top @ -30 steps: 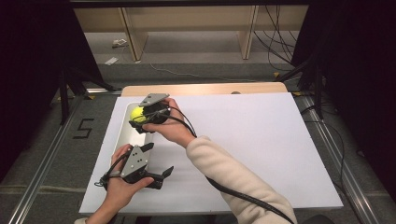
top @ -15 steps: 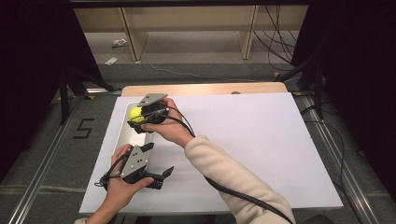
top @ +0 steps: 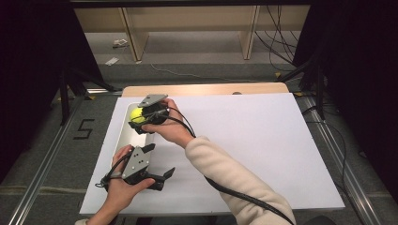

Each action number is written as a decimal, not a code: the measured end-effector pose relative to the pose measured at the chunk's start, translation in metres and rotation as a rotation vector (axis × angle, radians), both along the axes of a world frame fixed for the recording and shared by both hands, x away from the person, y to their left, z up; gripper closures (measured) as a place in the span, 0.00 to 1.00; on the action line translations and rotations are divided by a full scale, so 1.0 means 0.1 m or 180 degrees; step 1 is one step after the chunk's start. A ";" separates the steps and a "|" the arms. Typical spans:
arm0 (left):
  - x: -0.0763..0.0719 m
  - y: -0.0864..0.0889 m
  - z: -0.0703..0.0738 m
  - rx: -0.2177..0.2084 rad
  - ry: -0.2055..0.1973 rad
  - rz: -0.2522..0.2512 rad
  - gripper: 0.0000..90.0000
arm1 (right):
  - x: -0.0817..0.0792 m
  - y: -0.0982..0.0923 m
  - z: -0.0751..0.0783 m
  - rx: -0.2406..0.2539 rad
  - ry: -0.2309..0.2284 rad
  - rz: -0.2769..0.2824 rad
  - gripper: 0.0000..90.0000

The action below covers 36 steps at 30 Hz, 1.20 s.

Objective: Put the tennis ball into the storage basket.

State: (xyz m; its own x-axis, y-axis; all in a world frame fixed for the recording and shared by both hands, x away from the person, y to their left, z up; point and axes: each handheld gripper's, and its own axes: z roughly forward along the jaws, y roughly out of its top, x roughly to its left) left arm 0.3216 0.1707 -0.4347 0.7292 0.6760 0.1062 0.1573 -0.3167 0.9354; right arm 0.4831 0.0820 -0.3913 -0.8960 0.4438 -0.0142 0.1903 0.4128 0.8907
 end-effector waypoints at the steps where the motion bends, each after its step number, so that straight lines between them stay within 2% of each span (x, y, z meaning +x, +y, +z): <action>1: 0.00 0.00 0.00 0.0000 0.0000 0.0000 0.00 | 0.00 0.00 0.00 0.0000 0.0000 0.0000 0.30; 36: 0.00 0.00 0.00 0.0015 -0.0008 -0.0014 0.00 | 0.05 0.09 -0.02 -0.0054 0.0014 0.0035 0.30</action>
State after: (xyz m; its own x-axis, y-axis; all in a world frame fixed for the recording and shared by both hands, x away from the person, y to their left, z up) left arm 0.3214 0.1707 -0.4347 0.7320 0.6722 0.1110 0.1537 -0.3217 0.9343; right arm 0.4878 0.0910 -0.3932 -0.9009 0.4336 -0.0178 0.1896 0.4301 0.8827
